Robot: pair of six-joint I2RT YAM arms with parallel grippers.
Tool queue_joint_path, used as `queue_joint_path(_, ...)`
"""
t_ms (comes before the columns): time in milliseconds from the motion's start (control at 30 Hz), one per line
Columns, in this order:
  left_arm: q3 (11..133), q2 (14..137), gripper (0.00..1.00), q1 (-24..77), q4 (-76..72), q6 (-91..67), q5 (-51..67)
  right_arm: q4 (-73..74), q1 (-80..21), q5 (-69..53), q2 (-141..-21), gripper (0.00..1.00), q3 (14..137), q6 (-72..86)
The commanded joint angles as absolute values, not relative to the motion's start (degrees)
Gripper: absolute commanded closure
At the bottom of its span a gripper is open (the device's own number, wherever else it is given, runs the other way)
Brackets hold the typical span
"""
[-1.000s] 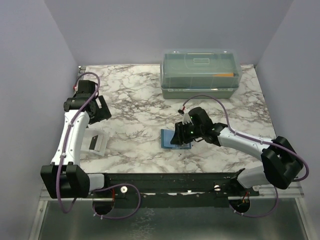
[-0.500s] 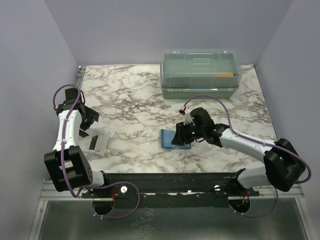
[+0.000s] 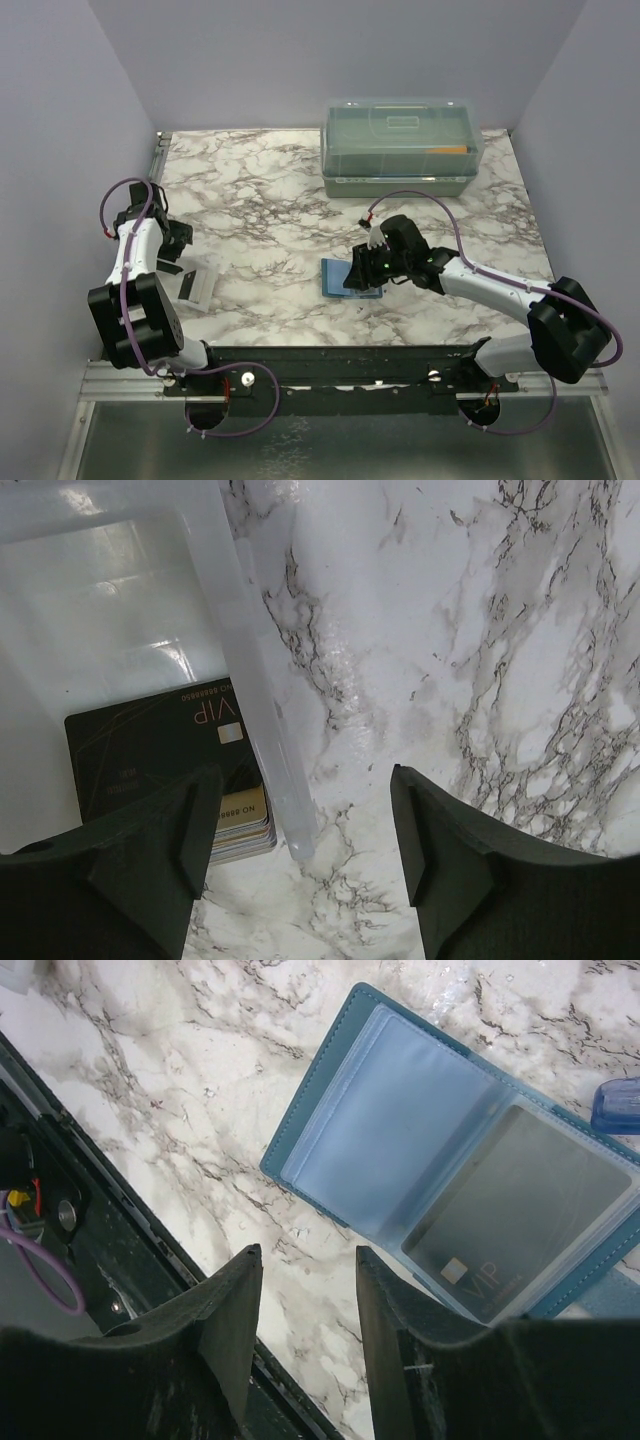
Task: Put the credit cards into the card holder
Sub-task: Move the storage box to the center of the board.
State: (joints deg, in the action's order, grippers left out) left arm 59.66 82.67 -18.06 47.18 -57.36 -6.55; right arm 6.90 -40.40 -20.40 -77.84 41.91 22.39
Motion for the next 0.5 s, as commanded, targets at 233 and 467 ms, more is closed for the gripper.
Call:
queue_joint_path(233, 56.86, 85.19, 0.33, -18.81, 42.51, -61.42, -4.02, 7.39, -40.17, -18.03, -77.05, 0.55, 41.55, 21.29)
queue_joint_path(467, 54.97, 84.96, 0.32, -18.81, 41.72, -59.46, -5.23, 7.38, -40.17, -17.99, -76.90, 0.55, 41.54, 21.35)
